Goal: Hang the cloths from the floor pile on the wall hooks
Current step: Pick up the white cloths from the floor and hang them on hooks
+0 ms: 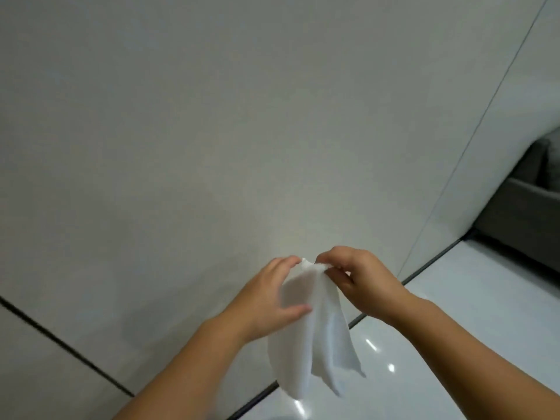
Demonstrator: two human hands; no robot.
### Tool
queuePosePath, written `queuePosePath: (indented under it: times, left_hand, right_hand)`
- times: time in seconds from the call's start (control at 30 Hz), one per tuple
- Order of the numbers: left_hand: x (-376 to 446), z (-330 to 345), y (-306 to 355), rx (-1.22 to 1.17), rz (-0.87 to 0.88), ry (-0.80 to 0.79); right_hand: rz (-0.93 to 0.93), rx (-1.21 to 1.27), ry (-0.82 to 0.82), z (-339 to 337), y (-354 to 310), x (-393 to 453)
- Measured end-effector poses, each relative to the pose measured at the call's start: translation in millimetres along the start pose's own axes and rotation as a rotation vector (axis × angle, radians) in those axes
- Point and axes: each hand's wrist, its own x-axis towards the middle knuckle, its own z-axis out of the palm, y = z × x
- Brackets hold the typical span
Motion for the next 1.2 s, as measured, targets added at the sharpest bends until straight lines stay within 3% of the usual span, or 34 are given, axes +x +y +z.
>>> queuePosePath:
  times: [0.1,0.23,0.47,0.57,0.7,0.83,1.0,1.2]
  left_hand:
    - [21,-61,65,0.0,0.105,0.084]
    - [34,-125,131,-0.214,0.165,-0.089]
    - [28,-159,191,-0.541,0.306,0.008]
    - [25,-164,195,-0.489,0.29,0.142]
    - [18,-171,190,-0.313,0.172,0.202]
    - [11,-189,201,-0.091,0.239,0.428]
    - [0,-217,219,0.268,0.307,0.495]
    - [-22,-266,224,0.358,0.292,0.695]
  right_hand:
    - [-0.105,-0.051,0.077,-81,-42,16]
    - [-0.173,0.025,0.193,-152,-84,24]
    - [-0.271,0.138,0.29,-182,-124,15]
    - [-0.263,0.148,0.365,-181,-129,13]
    - [-0.236,0.223,0.45,-178,-131,14]
    - [-0.118,0.298,0.278,-174,-126,21]
    - [-0.04,0.394,0.089,-152,-120,32]
    - [-0.001,0.433,-0.044,-125,-110,45]
